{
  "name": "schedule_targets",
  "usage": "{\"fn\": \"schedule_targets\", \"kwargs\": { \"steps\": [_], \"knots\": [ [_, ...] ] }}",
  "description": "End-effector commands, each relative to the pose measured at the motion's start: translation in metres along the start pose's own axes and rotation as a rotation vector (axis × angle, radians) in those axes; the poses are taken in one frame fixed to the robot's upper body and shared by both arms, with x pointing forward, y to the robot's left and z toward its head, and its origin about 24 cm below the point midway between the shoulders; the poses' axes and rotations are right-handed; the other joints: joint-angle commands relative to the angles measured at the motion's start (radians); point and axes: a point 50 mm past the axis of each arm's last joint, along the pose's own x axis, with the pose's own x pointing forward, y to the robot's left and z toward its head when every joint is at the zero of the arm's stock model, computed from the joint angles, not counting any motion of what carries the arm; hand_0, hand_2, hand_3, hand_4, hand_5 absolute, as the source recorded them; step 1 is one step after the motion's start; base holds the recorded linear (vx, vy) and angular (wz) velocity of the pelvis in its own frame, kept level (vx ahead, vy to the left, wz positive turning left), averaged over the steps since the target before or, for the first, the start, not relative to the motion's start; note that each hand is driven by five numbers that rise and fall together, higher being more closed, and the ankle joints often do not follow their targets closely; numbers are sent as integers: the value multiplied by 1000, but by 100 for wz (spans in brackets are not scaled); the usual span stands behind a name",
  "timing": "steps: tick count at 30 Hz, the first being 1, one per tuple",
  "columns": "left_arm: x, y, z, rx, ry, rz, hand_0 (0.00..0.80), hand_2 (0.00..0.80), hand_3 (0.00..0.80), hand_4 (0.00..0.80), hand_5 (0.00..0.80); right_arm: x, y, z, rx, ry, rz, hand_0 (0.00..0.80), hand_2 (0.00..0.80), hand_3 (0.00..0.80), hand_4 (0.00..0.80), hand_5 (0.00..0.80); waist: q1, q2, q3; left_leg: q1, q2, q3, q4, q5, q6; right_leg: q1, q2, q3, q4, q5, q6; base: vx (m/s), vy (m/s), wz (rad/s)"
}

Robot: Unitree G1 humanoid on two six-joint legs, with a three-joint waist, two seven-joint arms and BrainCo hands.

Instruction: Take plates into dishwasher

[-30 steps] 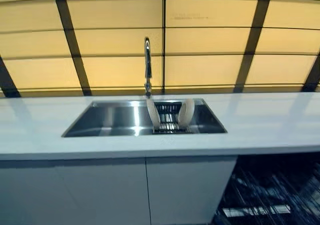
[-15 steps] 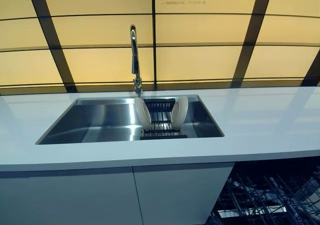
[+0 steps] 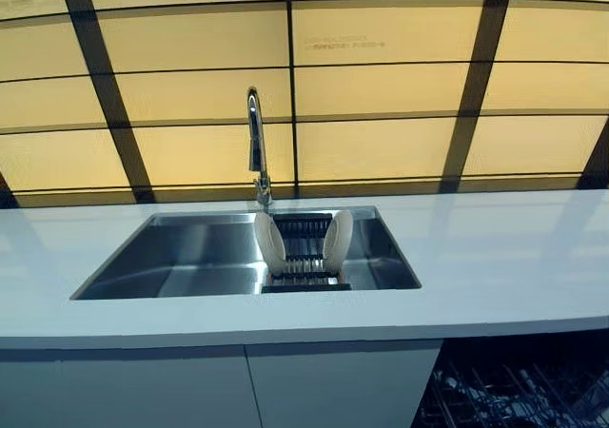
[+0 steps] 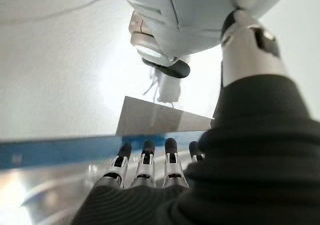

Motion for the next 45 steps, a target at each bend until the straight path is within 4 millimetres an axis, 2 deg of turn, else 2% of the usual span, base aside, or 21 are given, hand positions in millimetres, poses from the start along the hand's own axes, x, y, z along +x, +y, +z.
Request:
{"fn": "schedule_targets", "kwargs": {
  "steps": [1, 2, 5, 10, 15, 16, 20, 21, 22, 23, 24, 25, 28, 31, 33, 34, 36, 38, 39, 42, 45],
  "knots": [
    [-1, -4, 12, -3, -44, -20, 0, 0, 0, 0, 0, -2, -4, 30, -55, -113, 37, 0, 0, 0, 0, 0, 42, 29, 97, 26, 59, 51, -446, 185, 40, 119, 10, 61, 25, -5, 96, 193, 98, -52],
    [-1, -3, 16, 23, -51, -16, 0, 0, 0, 0, 0, -3, -6, 36, -61, -132, 45, 0, 0, 0, 0, 0, 40, 27, 84, 74, 35, 29, -524, 137, 60, 113, 10, 66, 29, -11, 101, 145, 81, -67],
    [0, 5, 19, 33, -48, -10, 0, 0, 0, 0, 0, -3, -8, 34, -37, -152, 79, 0, 0, 0, 0, 0, 23, 34, 52, 161, 27, -12, -639, 138, 70, 95, 20, 58, 29, -4, 106, 119, 43, -44],
    [0, 12, 15, 38, -40, 5, 0, 0, 0, 0, 0, -3, 2, 30, -73, -164, 125, 0, 0, 0, 0, 0, 26, 23, 21, 200, 28, -23, -701, 143, 80, 88, 18, 44, -7, 19, 123, 39, -39, -4],
    [1, 9, 10, 41, -41, -3, 0, 0, 0, 0, 0, -5, 10, 42, -141, -239, 163, 0, 0, 0, 0, 0, 34, 17, 14, 205, 28, -20, -707, 137, 91, 81, 9, 38, -18, 32, 129, 3, -26, 17],
    [1, 11, 9, 61, -40, -8, 0, 0, 0, 0, 0, -9, 11, 55, -267, -317, 190, 0, 0, 0, 0, 0, 38, 11, 14, 207, 33, -7, -705, 134, 94, 80, 4, 35, -16, 33, 133, 25, -41, 5],
    [1, 24, 11, 88, -44, 22, 0, 0, 0, 0, 0, -27, 15, 93, -455, -519, 324, 0, 0, 0, 0, 0, 46, -9, 22, 205, 42, 8, -702, 129, 94, 77, -1, 30, -9, 34, 140, 4, -89, 4],
    [2, 33, 13, 101, -52, 41, 0, 0, 0, 0, 0, -47, 17, 120, -553, -650, 386, 0, 0, 0, 0, 0, 48, -22, 29, 200, 48, 16, -700, 129, 94, 69, -2, 31, -5, 38, 144, -28, -119, 3],
    [1, 37, 14, 102, -56, 47, 0, 0, 0, 0, 0, -56, 17, 130, -581, -687, 406, 0, 0, 0, 0, 0, 47, -26, 32, 197, 51, 19, -699, 129, 93, 64, -3, 30, -3, 39, 146, -47, -154, 0],
    [1, 46, 17, 103, -63, 61, 0, 0, 0, 0, 0, -79, 15, 147, -671, -791, 455, 0, 0, 0, 0, 0, 44, -34, 38, 192, 57, 29, -700, 129, 92, 55, -4, 28, -1, 44, 151, -37, -91, -2],
    [1, 48, 17, 102, -64, 64, 0, 0, 0, 0, 0, -86, 13, 151, -688, -810, 474, 0, 0, 0, 0, 0, 42, -36, 39, 191, 59, 31, -700, 129, 91, 53, -5, 28, 0, 45, 153, -40, -90, -1],
    [1, 55, 18, 97, -66, 75, 0, 0, 0, 0, 0, -114, 6, 162, -773, -884, 524, 0, 0, 0, 0, 0, 32, -42, 42, 189, 63, 41, -702, 128, 89, 45, -5, 28, 4, 48, 158, -19, -40, 0],
    [1, 57, 18, 95, -64, 77, 0, 0, 0, 0, 0, -123, 3, 164, -822, -912, 542, 0, 0, 0, 0, 0, 28, -44, 44, 190, 64, 44, -703, 127, 88, 42, -5, 29, 5, 48, 159, 0, -1, 1],
    [1, 61, 10, 71, -51, 84, 0, 0, 0, 0, 0, -186, -10, 179, -945, -1026, 689, 0, 0, 0, 0, 0, 5, -49, 38, 196, 67, 65, -708, 125, 84, 40, -5, 37, 4, 47, 163, 36, 28, 0],
    [2, 59, 7, 67, -45, 81, 0, 0, 0, 0, 0, -203, -14, 183, -954, -1082, 737, 0, 0, 0, 0, 0, 1, -49, 32, 199, 67, 70, -710, 123, 83, 43, -5, 40, 3, 43, 163, 56, 48, -3],
    [2, 58, 5, 64, -41, 80, 0, 0, 0, 0, 0, -218, -17, 187, -950, -1118, 777, 0, 0, 0, 0, 0, -1, -49, 27, 202, 68, 74, -711, 122, 82, 45, -6, 41, 1, 41, 163, 53, 44, 0],
    [2, 57, 1, 63, -35, 81, 0, 0, 0, 0, 0, -233, -18, 190, -928, -1167, 824, 0, 0, 0, 0, 0, -3, -49, 22, 204, 69, 77, -712, 120, 81, 47, -6, 41, 1, 38, 164, 47, 30, -4],
    [2, 56, 0, 63, -33, 80, 0, 0, 0, 0, 0, -239, -20, 192, -920, -1187, 849, 0, 0, 0, 0, 0, -2, -49, 21, 206, 69, 78, -713, 119, 81, 50, -7, 42, 0, 37, 164, 42, 17, -6],
    [2, 55, -4, 64, -26, 80, 0, 0, 0, 0, 0, -254, -19, 195, -908, -1239, 918, 0, 0, 0, 0, 0, -3, -49, 14, 208, 70, 80, -713, 116, 81, 53, -7, 42, -1, 32, 163, 53, 25, -7],
    [2, 54, -6, 78, -21, 77, 0, 0, 0, 0, 0, -274, -20, 201, -863, -1312, 1001, 0, 0, 0, 0, 0, -4, -47, 8, 214, 71, 80, -714, 110, 81, 59, -9, 44, -3, 26, 162, 44, 32, -6],
    [2, 53, -8, 82, -18, 73, 0, 0, 0, 0, 0, -281, -21, 204, -844, -1341, 1025, 0, 0, 0, 0, 0, -3, -46, 6, 218, 70, 78, -716, 107, 81, 63, -9, 43, -5, 24, 162, 23, 15, -1]
  ]
}}
